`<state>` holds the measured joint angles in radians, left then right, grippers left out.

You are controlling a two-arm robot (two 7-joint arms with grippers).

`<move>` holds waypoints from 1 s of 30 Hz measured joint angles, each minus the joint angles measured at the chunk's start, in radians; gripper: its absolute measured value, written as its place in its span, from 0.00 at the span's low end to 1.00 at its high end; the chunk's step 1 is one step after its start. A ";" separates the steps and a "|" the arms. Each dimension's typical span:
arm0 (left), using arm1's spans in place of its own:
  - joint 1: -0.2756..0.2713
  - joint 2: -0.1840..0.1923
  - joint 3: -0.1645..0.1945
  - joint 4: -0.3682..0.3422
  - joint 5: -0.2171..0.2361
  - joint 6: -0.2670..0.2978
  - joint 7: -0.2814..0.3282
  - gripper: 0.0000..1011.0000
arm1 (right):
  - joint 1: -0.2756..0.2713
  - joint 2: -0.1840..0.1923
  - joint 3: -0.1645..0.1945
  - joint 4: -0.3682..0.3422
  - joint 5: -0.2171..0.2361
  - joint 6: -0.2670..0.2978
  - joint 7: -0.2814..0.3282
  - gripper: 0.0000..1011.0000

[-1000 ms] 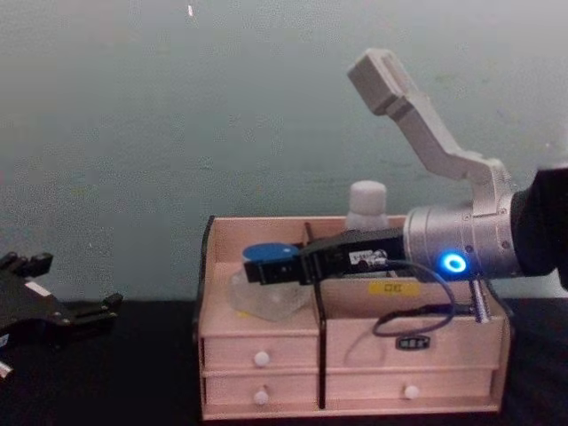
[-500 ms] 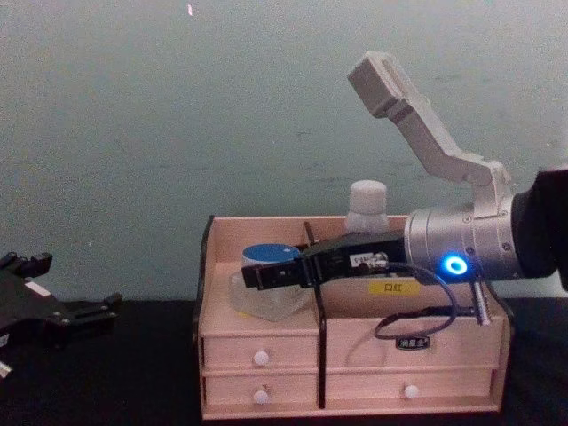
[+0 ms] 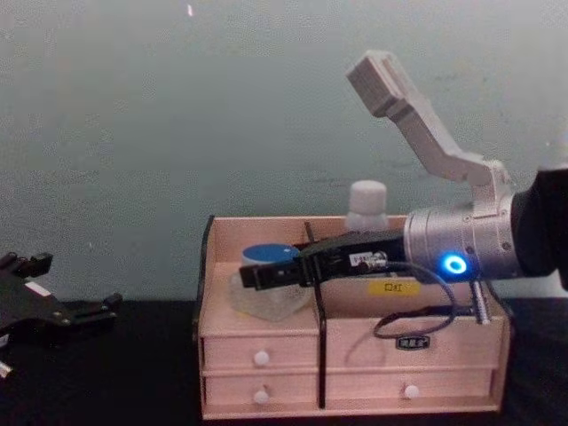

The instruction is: Pick up the facial cleanser and watermelon frost from the table and place them into the tiered storage box.

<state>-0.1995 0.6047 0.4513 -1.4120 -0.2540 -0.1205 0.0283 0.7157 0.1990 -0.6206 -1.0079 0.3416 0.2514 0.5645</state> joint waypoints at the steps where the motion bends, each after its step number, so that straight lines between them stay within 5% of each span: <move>1: 0.000 0.000 0.000 0.000 0.000 0.000 0.000 0.99 | 0.000 0.000 0.000 0.000 0.000 0.000 0.000 0.99; 8: 0.000 0.000 0.000 0.000 0.000 0.000 0.000 0.99 | -0.010 0.002 0.008 -0.020 0.001 -0.005 -0.012 0.99; 17: 0.000 0.000 0.000 0.000 0.000 0.000 0.000 0.99 | -0.086 0.032 0.065 -0.159 0.035 -0.014 -0.059 0.99; 21: 0.000 0.000 0.000 0.000 0.000 0.000 0.000 0.99 | -0.137 0.069 0.084 -0.251 0.055 -0.006 -0.069 0.99; 30: 0.000 0.000 0.000 0.000 0.000 0.000 0.000 0.99 | -0.330 0.238 0.152 -0.494 0.103 -0.029 -0.080 0.99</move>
<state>-0.1995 0.6047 0.4514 -1.4120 -0.2539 -0.1206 0.0282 0.3856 0.4367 -0.4681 -1.5020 0.4449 0.2227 0.4846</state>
